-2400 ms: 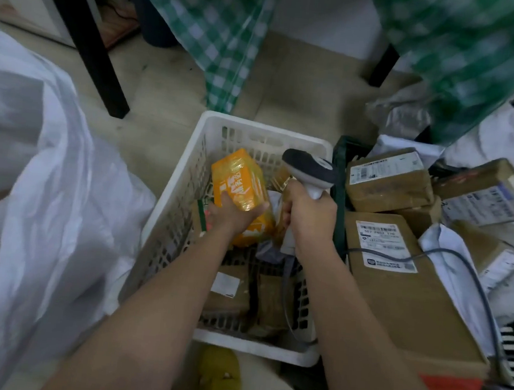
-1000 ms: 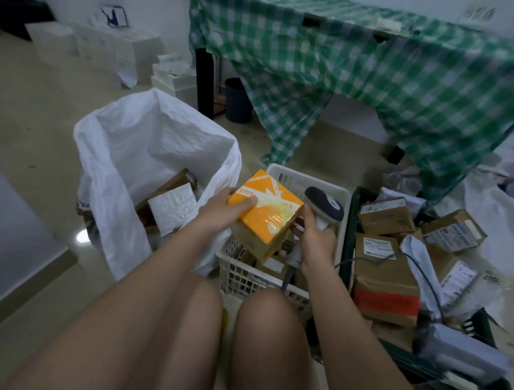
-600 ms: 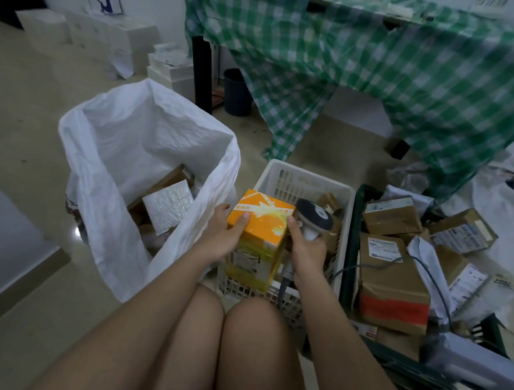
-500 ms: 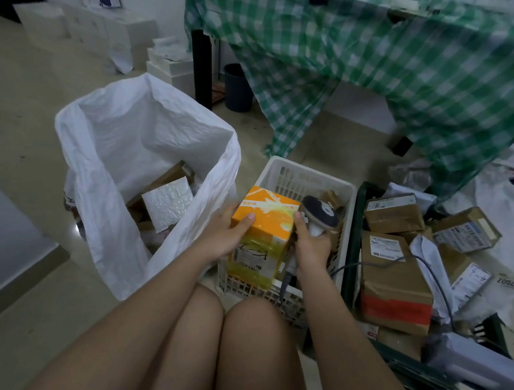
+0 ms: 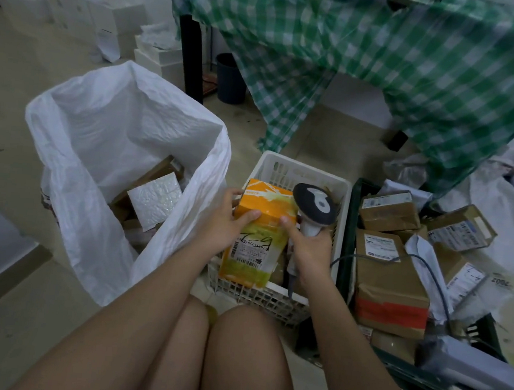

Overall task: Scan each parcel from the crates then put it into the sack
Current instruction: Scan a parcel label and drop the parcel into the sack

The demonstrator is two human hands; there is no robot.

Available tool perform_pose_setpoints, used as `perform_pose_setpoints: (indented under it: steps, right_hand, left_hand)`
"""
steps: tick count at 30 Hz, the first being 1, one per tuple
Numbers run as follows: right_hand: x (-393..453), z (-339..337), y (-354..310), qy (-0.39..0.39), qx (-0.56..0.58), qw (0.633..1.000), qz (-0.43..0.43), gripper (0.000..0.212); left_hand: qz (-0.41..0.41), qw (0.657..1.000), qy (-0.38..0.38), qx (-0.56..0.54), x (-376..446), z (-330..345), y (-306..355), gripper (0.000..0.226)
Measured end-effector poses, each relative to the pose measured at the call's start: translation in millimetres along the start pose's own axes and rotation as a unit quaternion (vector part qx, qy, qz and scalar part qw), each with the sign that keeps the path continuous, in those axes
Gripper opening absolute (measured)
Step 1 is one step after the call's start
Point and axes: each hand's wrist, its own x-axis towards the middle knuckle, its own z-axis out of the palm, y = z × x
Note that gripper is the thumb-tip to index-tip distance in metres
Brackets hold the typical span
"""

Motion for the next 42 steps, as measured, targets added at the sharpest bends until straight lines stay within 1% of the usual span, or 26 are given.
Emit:
perform_pose_setpoints:
  steps: [2,3,4,6,7,9,11,12,13,15,16,18,20,23,25,27,29,31,32,33,34,36,38,39,40,42]
  right_hand:
    - [3,-3,-1,0.002,-0.023,1.000,-0.020,0.042]
    - [5,-5,-3,0.005,-0.021,0.999,-0.026,0.038]
    - [6,-6,-6,0.011,-0.015,0.999,-0.032,0.037]
    - [9,-8,-10,0.028,-0.014,0.999,-0.036,0.040]
    - [10,-8,-11,0.036,-0.021,0.998,-0.036,0.042]
    - [12,-7,-7,0.047,-0.054,0.997,-0.026,0.043]
    - [14,-7,4,0.042,-0.095,0.995,0.004,0.045]
    - [14,-9,10,0.037,-0.109,0.993,0.021,0.043]
    - [15,-11,17,0.035,-0.118,0.992,0.035,0.041]
    - [16,-18,30,0.040,-0.140,0.988,0.050,0.039]
    - [18,-20,36,0.044,-0.156,0.985,0.051,0.039]
    - [22,-22,42,0.059,-0.195,0.978,0.043,0.040]
    - [26,-18,42,0.071,-0.217,0.973,0.030,0.049]
    - [33,-4,43,0.031,-0.232,0.972,0.022,0.066]
    - [36,2,46,0.009,-0.255,0.966,0.036,0.070]
    - [39,3,47,0.014,-0.260,0.964,0.049,0.070]
    - [42,3,48,0.026,-0.267,0.962,0.051,0.068]
    - [43,4,47,0.036,-0.267,0.962,0.051,0.069]
    - [41,5,47,0.038,-0.264,0.963,0.050,0.070]
    - [39,5,47,0.040,-0.264,0.963,0.050,0.071]
    - [36,5,48,0.044,-0.270,0.961,0.048,0.070]
    - [29,3,44,0.067,-0.278,0.958,0.029,0.068]
    - [24,1,35,0.083,-0.249,0.965,-0.003,0.064]
    - [22,1,28,0.071,-0.235,0.969,-0.018,0.061]
    - [20,1,22,0.042,-0.231,0.972,-0.028,0.057]
    - [15,6,14,-0.041,-0.252,0.966,-0.051,0.048]
  left_hand:
    - [0.018,0.999,-0.026,-0.026,0,1,-3,0.052]
    - [0.028,0.999,-0.031,-0.028,0,0,-4,0.054]
    - [0.036,0.999,-0.029,-0.026,1,-1,-6,0.056]
    - [0.035,0.998,-0.001,-0.048,4,-2,-4,0.058]
    - [0.031,0.998,0.019,-0.060,6,-1,-1,0.055]
    - [0.033,0.998,0.043,-0.040,16,4,-1,0.041]
    - [0.023,1.000,0.018,0.007,24,12,-7,0.033]
    - [0.017,0.999,-0.010,0.031,28,14,-12,0.036]
    - [0.013,0.997,-0.047,0.059,33,16,-19,0.045]
    - [0.010,0.981,-0.141,0.135,40,16,-30,0.067]
    - [0.007,0.969,-0.180,0.170,43,17,-34,0.073]
    - [-0.003,0.952,-0.226,0.205,47,23,-39,0.075]
    - [-0.016,0.949,-0.232,0.213,51,32,-44,0.073]
    - [-0.012,0.952,-0.203,0.230,55,37,-48,0.068]
    - [-0.020,0.950,-0.194,0.244,54,34,-52,0.069]
    - [-0.037,0.939,-0.201,0.276,50,22,-50,0.076]
    - [-0.079,0.913,-0.203,0.344,45,6,-47,0.097]
    - [-0.126,0.870,-0.219,0.423,35,-10,-44,0.123]
    - [-0.135,0.847,-0.235,0.457,27,-15,-40,0.131]
    - [-0.132,0.829,-0.247,0.485,19,-18,-38,0.135]
    - [-0.120,0.817,-0.252,0.504,12,-19,-37,0.135]
    - [-0.076,0.813,-0.245,0.523,3,-20,-36,0.131]
    - [-0.017,0.811,-0.228,0.538,3,-20,-38,0.130]
    - [0.013,0.810,-0.221,0.543,5,-20,-39,0.133]
    - [0.040,0.808,-0.217,0.547,7,-20,-39,0.137]
    - [0.076,0.812,-0.220,0.536,9,-19,-40,0.140]
